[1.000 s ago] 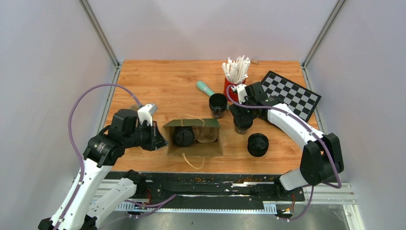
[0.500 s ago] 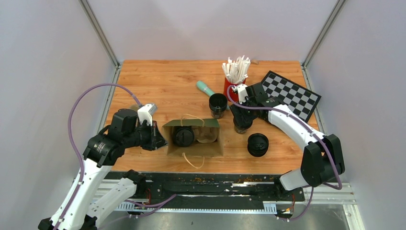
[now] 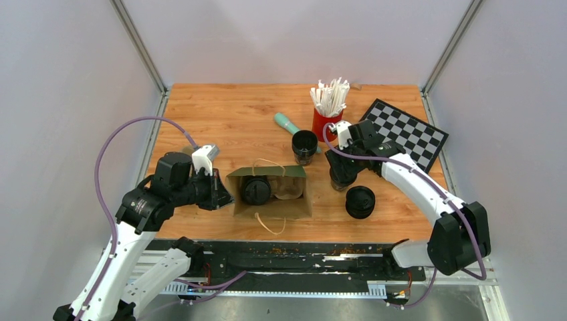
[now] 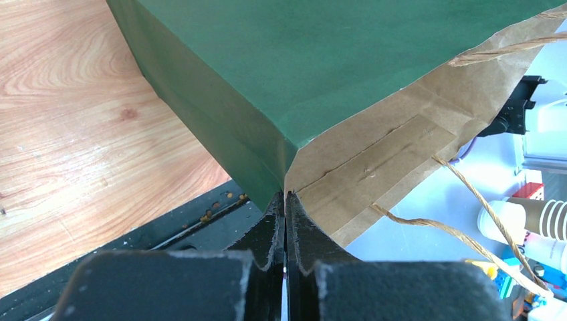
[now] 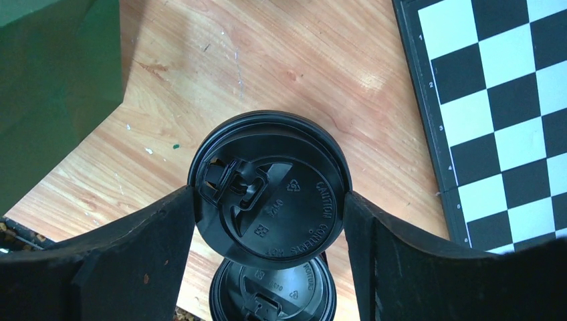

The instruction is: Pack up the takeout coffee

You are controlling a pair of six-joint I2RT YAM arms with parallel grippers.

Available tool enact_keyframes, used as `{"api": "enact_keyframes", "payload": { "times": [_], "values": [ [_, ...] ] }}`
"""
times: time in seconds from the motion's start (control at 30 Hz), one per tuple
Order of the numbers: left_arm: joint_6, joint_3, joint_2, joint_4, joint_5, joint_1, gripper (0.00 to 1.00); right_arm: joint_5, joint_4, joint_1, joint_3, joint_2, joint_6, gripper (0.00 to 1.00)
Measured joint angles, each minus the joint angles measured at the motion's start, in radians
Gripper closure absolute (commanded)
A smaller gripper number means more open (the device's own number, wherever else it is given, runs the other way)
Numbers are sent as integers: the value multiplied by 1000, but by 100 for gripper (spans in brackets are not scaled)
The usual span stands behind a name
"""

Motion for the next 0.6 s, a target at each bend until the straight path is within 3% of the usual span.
{"api": "enact_keyframes", "payload": {
  "times": [0.23,0.6],
  "values": [
    [-2,0,-7,2,1,0,100,1,-79,13,0,-60,32,30],
    [-2,0,-21,8,9,0,100,13,-268,122,85,-304,106,30]
  ]
}}
